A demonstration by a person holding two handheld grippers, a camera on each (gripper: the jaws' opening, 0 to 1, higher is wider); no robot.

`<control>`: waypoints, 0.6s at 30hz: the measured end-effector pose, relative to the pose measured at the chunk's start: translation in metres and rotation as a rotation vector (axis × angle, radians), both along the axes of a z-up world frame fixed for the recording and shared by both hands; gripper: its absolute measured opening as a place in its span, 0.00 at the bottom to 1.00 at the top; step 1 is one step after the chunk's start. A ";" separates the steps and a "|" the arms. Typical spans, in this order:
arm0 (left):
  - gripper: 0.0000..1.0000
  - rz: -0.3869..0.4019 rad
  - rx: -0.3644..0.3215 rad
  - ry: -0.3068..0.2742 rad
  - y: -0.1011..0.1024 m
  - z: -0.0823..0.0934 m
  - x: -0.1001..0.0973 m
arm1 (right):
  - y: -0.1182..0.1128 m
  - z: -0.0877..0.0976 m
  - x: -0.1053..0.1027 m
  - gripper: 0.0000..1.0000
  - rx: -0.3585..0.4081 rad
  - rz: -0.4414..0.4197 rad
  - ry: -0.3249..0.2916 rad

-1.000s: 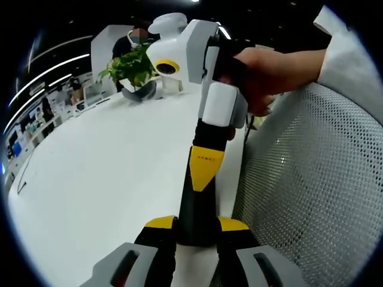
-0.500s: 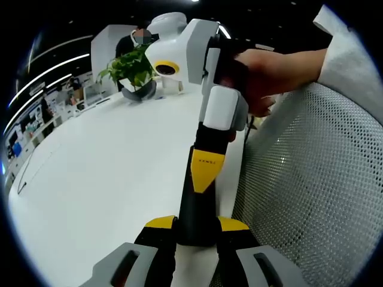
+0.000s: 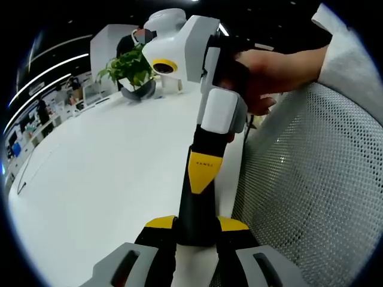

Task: Press the specified remote control buttons in sequence, fully releasing each button before pressing the next.

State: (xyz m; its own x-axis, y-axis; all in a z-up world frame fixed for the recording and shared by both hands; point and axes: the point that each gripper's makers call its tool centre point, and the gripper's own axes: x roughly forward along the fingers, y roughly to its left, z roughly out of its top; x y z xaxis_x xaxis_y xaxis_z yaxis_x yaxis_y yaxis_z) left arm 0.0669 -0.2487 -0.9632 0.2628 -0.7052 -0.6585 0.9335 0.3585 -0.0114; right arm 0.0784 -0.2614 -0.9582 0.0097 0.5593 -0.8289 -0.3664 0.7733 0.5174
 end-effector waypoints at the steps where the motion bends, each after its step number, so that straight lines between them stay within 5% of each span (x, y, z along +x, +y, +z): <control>1: 0.24 0.003 0.000 0.000 0.000 0.000 0.000 | 0.000 0.000 0.000 0.00 0.006 -0.002 0.004; 13: 0.25 0.010 -0.006 0.000 0.000 0.000 0.000 | 0.006 0.010 -0.004 0.00 0.046 0.055 -0.030; 18: 0.25 0.012 -0.003 0.001 0.000 0.001 0.000 | 0.004 0.026 0.013 0.00 0.085 0.020 -0.145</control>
